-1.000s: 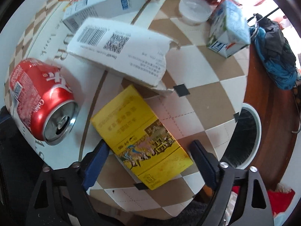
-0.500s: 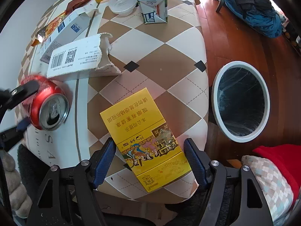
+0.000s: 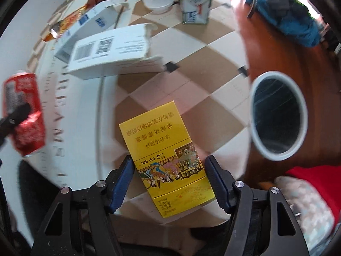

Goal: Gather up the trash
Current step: 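Grasp the red soda can with the left tool while the right tool grasps the yellow box, then carry the red can and yellow box over the white bin with both tools, then open both tools to drop the can and yellow box into the bin, then grasp the orange snack bag with the left tool while the right tool grasps the milk carton, then carry the snack bag and milk carton over the white bin with both tools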

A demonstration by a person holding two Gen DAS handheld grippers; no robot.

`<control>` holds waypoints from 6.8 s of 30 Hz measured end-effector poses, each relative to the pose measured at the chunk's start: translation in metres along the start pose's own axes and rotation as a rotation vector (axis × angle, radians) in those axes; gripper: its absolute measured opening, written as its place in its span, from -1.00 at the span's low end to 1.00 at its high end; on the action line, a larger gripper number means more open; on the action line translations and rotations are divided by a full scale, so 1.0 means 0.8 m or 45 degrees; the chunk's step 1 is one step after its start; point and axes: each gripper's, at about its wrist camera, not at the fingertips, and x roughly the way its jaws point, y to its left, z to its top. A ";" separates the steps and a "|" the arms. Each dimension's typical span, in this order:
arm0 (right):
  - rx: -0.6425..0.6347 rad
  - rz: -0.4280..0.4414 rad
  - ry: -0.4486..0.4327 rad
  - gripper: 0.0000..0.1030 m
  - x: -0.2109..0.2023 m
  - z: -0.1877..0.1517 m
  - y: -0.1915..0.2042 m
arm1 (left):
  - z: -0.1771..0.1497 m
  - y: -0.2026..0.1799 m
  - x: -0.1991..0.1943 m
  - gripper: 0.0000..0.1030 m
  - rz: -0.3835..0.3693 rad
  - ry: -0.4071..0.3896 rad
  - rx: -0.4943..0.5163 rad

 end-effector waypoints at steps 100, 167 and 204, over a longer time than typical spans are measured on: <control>0.698 -0.149 -0.328 1.00 -0.102 -0.104 -0.403 | 0.026 -0.447 0.009 0.85 -0.144 -0.080 0.511; 0.206 0.107 -0.274 -0.30 -0.063 0.173 -0.031 | 0.156 0.044 0.065 -0.93 0.207 -0.156 -0.061; 0.663 0.135 -0.539 -0.31 -0.179 -0.037 -0.361 | 0.107 -0.400 -0.036 -0.95 -0.237 -0.295 0.469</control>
